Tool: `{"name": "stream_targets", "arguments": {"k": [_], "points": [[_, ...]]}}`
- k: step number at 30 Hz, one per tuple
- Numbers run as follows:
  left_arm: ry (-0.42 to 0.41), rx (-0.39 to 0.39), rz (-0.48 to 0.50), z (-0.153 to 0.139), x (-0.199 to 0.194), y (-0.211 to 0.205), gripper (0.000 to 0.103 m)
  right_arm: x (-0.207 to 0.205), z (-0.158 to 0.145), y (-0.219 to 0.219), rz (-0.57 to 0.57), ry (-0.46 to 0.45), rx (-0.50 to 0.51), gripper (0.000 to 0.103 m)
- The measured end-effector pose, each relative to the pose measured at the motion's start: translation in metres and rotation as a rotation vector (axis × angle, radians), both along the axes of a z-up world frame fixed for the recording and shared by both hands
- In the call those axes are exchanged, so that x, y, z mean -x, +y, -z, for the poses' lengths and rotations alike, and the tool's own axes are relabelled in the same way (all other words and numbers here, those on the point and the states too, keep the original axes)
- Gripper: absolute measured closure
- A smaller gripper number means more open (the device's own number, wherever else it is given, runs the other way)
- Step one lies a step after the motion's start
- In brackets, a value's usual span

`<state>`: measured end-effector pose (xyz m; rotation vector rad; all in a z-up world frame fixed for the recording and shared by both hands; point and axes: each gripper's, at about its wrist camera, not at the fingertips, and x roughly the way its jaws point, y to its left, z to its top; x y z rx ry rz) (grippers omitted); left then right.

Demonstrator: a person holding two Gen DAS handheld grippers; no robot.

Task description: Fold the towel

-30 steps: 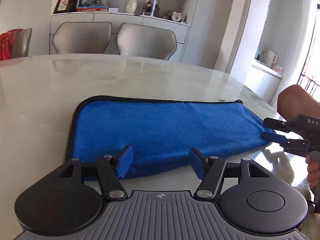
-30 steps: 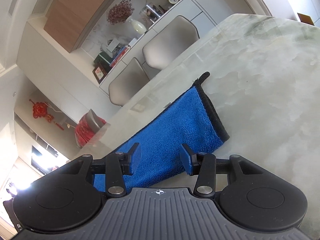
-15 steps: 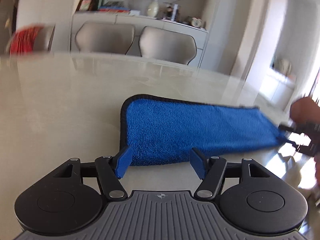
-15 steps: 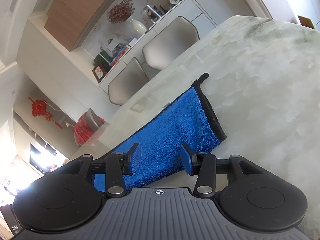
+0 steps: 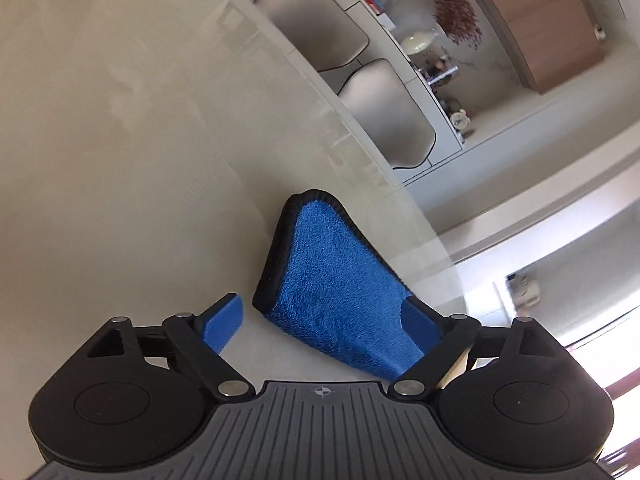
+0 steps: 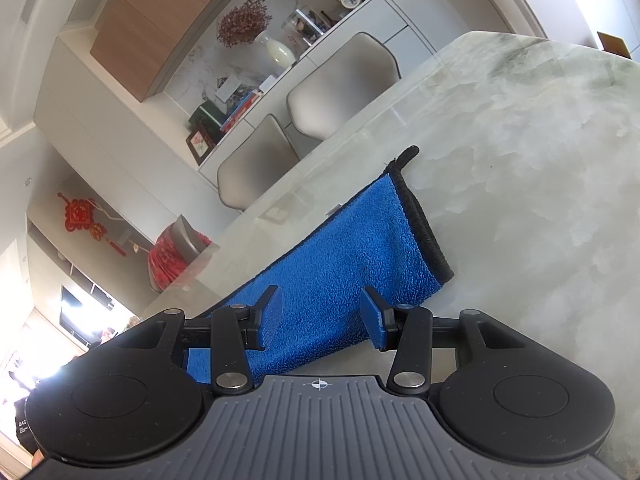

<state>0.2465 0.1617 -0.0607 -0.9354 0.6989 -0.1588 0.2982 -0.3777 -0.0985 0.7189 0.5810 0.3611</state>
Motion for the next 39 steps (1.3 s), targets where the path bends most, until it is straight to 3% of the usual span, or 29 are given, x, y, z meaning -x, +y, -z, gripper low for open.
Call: {"name": "stream_targets", "arguments": {"k": [5, 7, 14, 17, 19, 21, 26, 34, 39], "points": [[0.023, 0.023, -0.019, 0.004, -0.011, -0.013, 0.007, 0.002, -0.003, 0.002, 0.006, 0.001, -0.001, 0.058], [0.03, 0.033, -0.021, 0.004, -0.016, -0.017, 0.0, 0.002, -0.004, 0.001, 0.007, 0.0, -0.002, 0.058], [0.044, 0.059, -0.036, 0.003, -0.03, -0.023, 0.002, 0.002, -0.003, 0.0, 0.009, 0.001, -0.008, 0.058], [0.048, 0.084, 0.007, 0.01, -0.039, -0.028, 0.034, 0.003, -0.005, -0.003, 0.022, -0.004, -0.005, 0.058], [0.064, 0.102, 0.037, 0.019, -0.043, -0.032, 0.069, 0.004, -0.006, -0.006, 0.031, -0.008, -0.002, 0.058], [0.06, 0.073, 0.038, 0.024, -0.044, -0.038, 0.086, 0.005, -0.007, -0.008, 0.041, -0.012, 0.001, 0.058], [-0.006, 0.048, 0.057, 0.007, -0.047, -0.048, 0.086, 0.006, -0.01, -0.014, 0.064, -0.021, 0.007, 0.058], [-0.149, -0.159, 0.228, -0.055, -0.064, -0.125, 0.086, 0.009, -0.015, -0.023, 0.101, -0.037, 0.018, 0.052], [-0.209, -0.259, 0.365, -0.068, -0.074, -0.187, 0.086, 0.01, -0.018, -0.029, 0.124, -0.046, 0.025, 0.052]]}}
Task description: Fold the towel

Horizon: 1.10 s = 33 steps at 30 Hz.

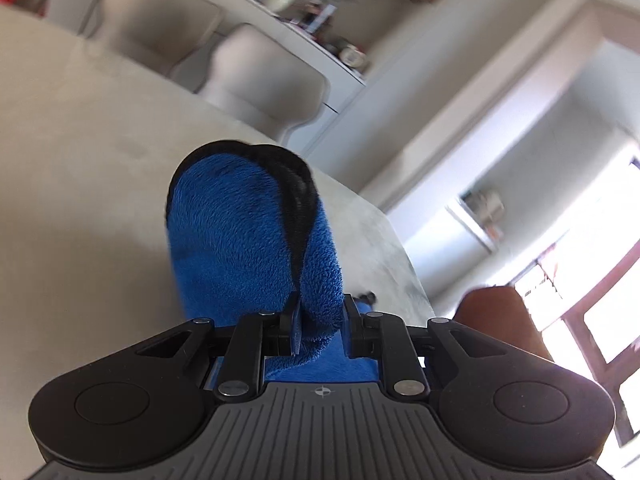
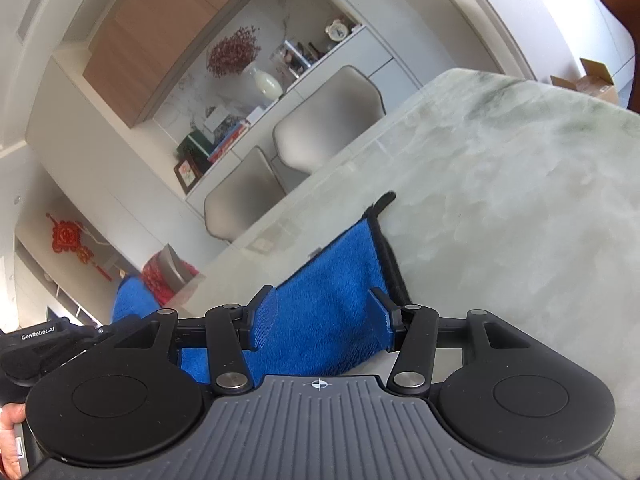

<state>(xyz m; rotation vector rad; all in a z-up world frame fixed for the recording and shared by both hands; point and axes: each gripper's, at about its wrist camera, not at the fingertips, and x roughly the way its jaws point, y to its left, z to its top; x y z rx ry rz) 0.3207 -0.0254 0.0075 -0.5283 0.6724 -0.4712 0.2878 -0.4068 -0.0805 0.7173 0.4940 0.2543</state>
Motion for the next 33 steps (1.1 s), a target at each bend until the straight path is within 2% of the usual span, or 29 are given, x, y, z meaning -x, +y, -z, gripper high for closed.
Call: {"name": "stream_targets", "arguments": {"k": [7, 11, 12, 14, 16, 19, 22, 24, 26, 30, 33], "points": [[0.008, -0.083, 0.114, 0.021, -0.025, -0.075, 0.086, -0.006, 0.009, -0.01, 0.033, 0.01, -0.072, 0.052], [0.042, -0.101, 0.142, 0.039, -0.03, -0.096, 0.085, -0.011, 0.014, -0.016, 0.031, 0.02, -0.109, 0.052], [0.052, -0.119, 0.158, 0.042, -0.029, -0.1, 0.083, -0.012, 0.014, -0.017, 0.026, 0.02, -0.115, 0.052], [0.063, -0.145, 0.185, 0.046, -0.026, -0.103, 0.065, -0.014, 0.014, -0.016, 0.016, 0.02, -0.117, 0.052], [0.055, -0.135, 0.221, 0.045, -0.019, -0.099, 0.05, -0.015, 0.013, -0.014, 0.006, 0.019, -0.108, 0.052], [0.017, -0.113, 0.202, 0.035, -0.008, -0.079, 0.038, -0.016, 0.01, -0.01, -0.01, 0.016, -0.094, 0.052], [-0.034, -0.12, 0.159, 0.027, 0.003, -0.054, 0.031, -0.017, 0.007, -0.006, -0.025, 0.013, -0.08, 0.052], [-0.064, -0.127, 0.108, 0.024, 0.012, -0.03, 0.028, -0.017, 0.005, -0.004, -0.035, 0.011, -0.07, 0.052], [-0.053, -0.117, 0.089, 0.027, 0.013, -0.02, 0.026, -0.018, 0.004, -0.002, -0.045, 0.009, -0.061, 0.052], [-0.005, -0.067, 0.087, 0.043, 0.015, 0.0, 0.026, -0.019, 0.0, 0.003, -0.065, 0.005, -0.042, 0.065], [-0.009, -0.071, 0.099, 0.046, 0.013, -0.002, 0.026, -0.033, -0.001, 0.017, -0.082, 0.077, 0.083, 0.065]]}}
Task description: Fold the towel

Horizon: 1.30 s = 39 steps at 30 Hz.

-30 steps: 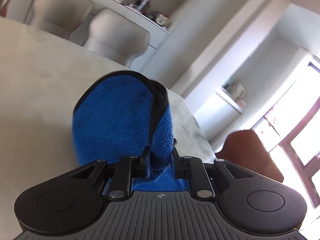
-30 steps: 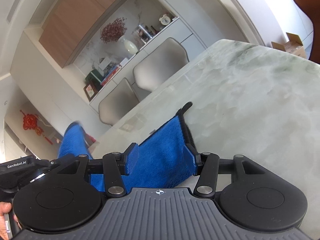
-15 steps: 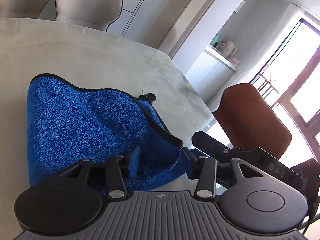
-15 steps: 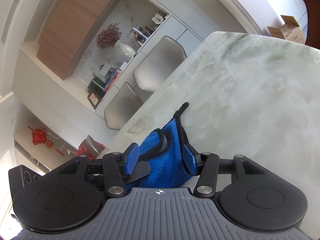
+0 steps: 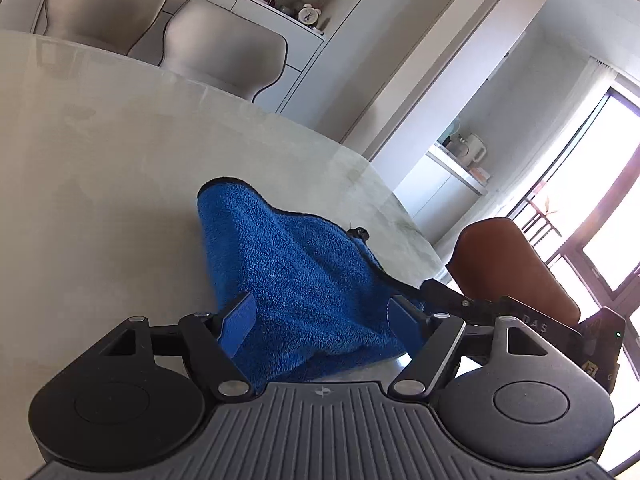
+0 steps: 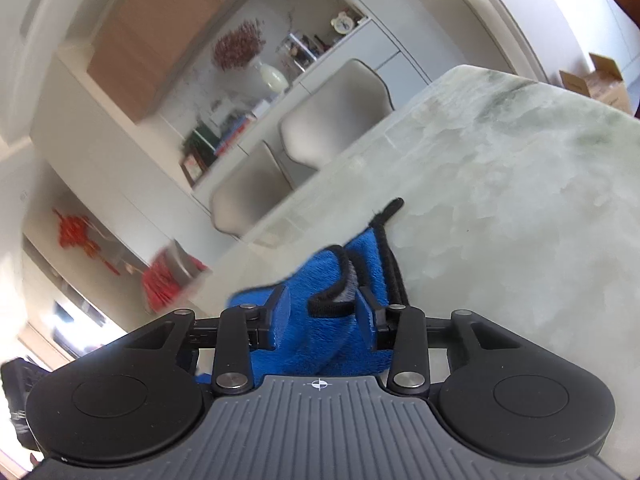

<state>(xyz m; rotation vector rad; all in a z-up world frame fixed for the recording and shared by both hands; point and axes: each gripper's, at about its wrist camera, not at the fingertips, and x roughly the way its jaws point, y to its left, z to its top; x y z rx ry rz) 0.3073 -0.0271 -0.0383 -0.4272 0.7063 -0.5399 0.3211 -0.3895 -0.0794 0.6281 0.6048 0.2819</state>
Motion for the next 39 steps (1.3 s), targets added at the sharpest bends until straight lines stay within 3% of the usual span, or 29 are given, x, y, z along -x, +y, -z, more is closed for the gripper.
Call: {"name": "stream_targets", "arguments": {"k": [4, 7, 10, 18, 26, 28, 31, 35, 39], "points": [[-0.009, -0.007, 0.012, -0.003, -0.003, -0.002, 0.025, -0.008, 0.001, 0.008, -0.02, 0.022, 0.042, 0.067], [0.006, -0.009, 0.007, 0.001, -0.006, -0.003, 0.025, -0.011, 0.002, 0.01, -0.032, -0.002, 0.028, 0.082], [0.014, -0.013, 0.005, 0.005, -0.011, -0.008, 0.025, -0.011, -0.001, 0.009, -0.035, -0.017, 0.014, 0.09], [0.033, -0.034, 0.006, 0.011, -0.016, -0.014, 0.02, 0.016, -0.001, -0.01, -0.01, -0.041, 0.048, 0.092], [0.043, -0.088, 0.02, 0.014, -0.021, -0.02, 0.02, 0.011, 0.003, -0.016, -0.072, 0.018, 0.023, 0.087], [0.037, -0.125, 0.02, 0.01, -0.024, -0.021, 0.02, 0.006, 0.002, -0.018, -0.1, 0.038, 0.002, 0.072], [-0.006, -0.119, 0.018, -0.003, -0.026, -0.019, 0.02, -0.005, -0.007, -0.027, -0.118, 0.013, 0.026, 0.067], [-0.056, -0.111, 0.008, -0.013, -0.029, -0.021, 0.018, -0.019, -0.014, -0.027, -0.117, -0.001, 0.06, 0.066], [-0.045, -0.1, 0.009, -0.009, -0.039, -0.028, 0.018, -0.027, -0.016, -0.019, -0.131, -0.015, 0.104, 0.066]]}}
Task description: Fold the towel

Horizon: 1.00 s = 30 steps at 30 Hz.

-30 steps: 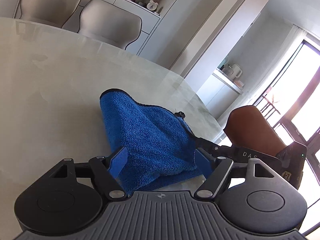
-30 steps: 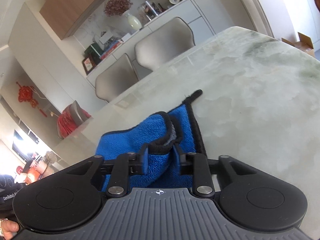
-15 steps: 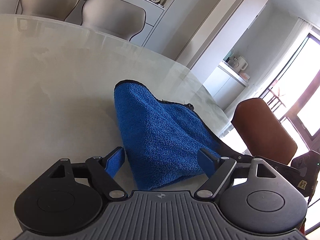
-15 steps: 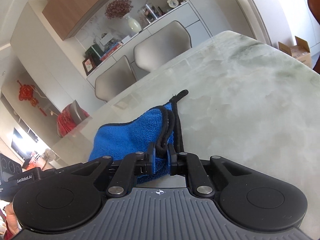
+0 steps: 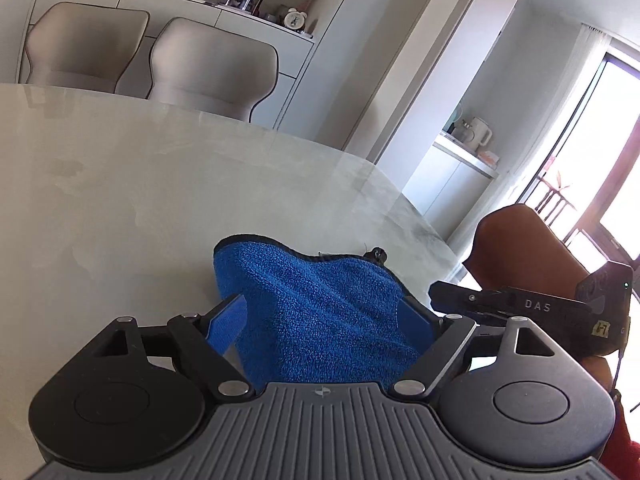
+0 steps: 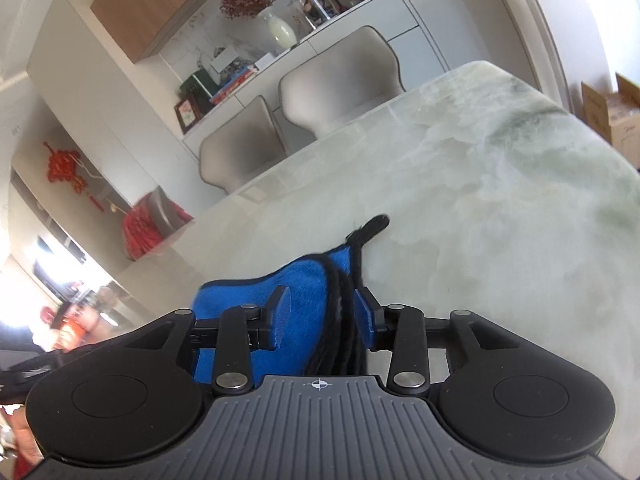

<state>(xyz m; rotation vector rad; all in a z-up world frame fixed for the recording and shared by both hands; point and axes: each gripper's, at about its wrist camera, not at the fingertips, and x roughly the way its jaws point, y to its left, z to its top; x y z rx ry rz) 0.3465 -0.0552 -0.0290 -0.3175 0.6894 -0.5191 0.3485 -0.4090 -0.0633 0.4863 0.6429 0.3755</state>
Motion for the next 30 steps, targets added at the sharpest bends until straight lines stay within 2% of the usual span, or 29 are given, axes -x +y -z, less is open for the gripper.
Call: {"name": "stream_targets", "arguments": {"k": [10, 12, 13, 14, 16, 24, 30], "points": [[0.066, 0.043, -0.038, 0.02, -0.016, 0.008, 0.017, -0.021, -0.004, 0.019, -0.037, -0.041, 0.109, 0.066], [0.072, 0.059, -0.044, 0.021, -0.018, 0.01, 0.017, -0.025, -0.005, 0.023, -0.045, -0.05, 0.131, 0.072], [0.074, 0.063, -0.047, 0.021, -0.019, 0.011, 0.017, -0.027, -0.006, 0.024, -0.049, -0.054, 0.142, 0.081], [0.076, 0.066, -0.05, 0.021, -0.019, 0.012, 0.017, -0.029, -0.006, 0.026, -0.052, -0.058, 0.152, 0.086], [0.08, 0.061, -0.05, 0.023, -0.019, 0.011, 0.017, -0.033, -0.007, 0.03, -0.06, -0.066, 0.174, 0.091], [0.077, 0.061, -0.055, 0.022, -0.019, 0.013, 0.016, -0.05, -0.01, 0.045, -0.09, -0.099, 0.261, 0.097], [0.072, 0.074, -0.072, 0.019, -0.021, 0.016, 0.014, -0.044, -0.005, 0.02, -0.036, -0.087, 0.208, 0.097]]}}
